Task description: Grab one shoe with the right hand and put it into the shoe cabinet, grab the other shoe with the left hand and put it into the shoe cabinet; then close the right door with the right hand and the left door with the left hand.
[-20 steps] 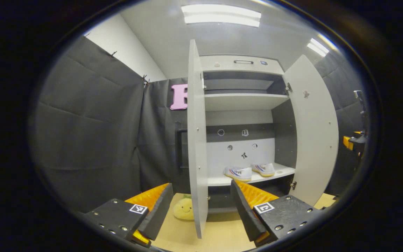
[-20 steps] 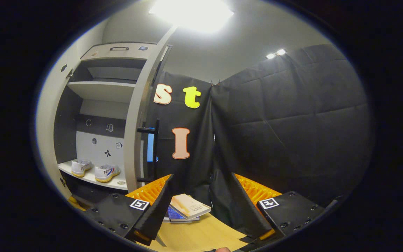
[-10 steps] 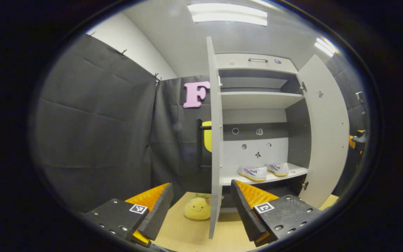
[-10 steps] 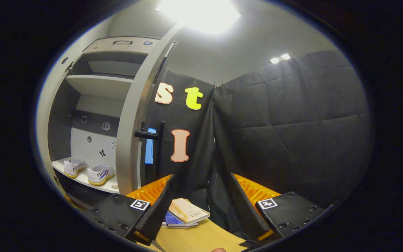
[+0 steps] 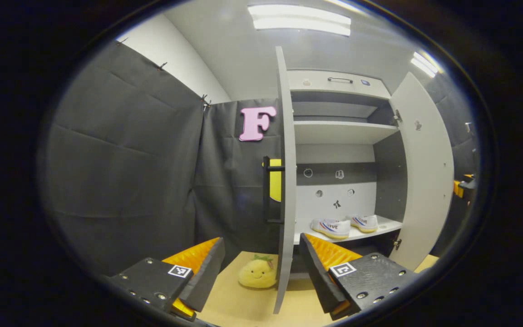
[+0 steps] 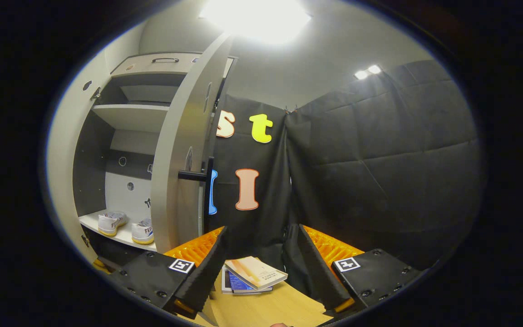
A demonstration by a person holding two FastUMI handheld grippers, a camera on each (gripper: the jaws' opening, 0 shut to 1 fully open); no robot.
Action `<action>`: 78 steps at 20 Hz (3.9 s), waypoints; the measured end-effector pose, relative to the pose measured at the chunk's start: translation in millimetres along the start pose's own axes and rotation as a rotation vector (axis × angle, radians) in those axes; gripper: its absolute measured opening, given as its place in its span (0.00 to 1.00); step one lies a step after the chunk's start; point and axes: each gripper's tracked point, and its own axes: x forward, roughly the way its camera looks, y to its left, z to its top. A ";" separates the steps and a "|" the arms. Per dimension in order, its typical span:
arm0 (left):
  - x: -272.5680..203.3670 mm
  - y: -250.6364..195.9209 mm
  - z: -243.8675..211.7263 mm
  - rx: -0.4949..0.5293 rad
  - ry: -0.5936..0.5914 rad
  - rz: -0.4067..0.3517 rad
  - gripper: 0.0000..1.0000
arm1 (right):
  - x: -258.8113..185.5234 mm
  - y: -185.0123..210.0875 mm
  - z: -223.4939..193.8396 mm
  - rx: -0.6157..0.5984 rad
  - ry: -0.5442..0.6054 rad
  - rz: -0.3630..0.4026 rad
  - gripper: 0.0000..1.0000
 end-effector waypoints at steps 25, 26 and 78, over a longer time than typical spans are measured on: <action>16.7 40.5 -8.8 0.013 0.016 0.126 0.94 | -15.0 144.9 -1.5 0.020 0.006 0.392 0.95; 20.5 45.9 -8.7 0.017 0.018 0.140 0.94 | -16.2 148.4 -5.1 0.013 0.012 0.401 0.99; 68.3 -6.0 1.4 0.086 -0.027 0.217 0.87 | -48.7 75.0 -59.5 0.062 0.129 0.521 0.98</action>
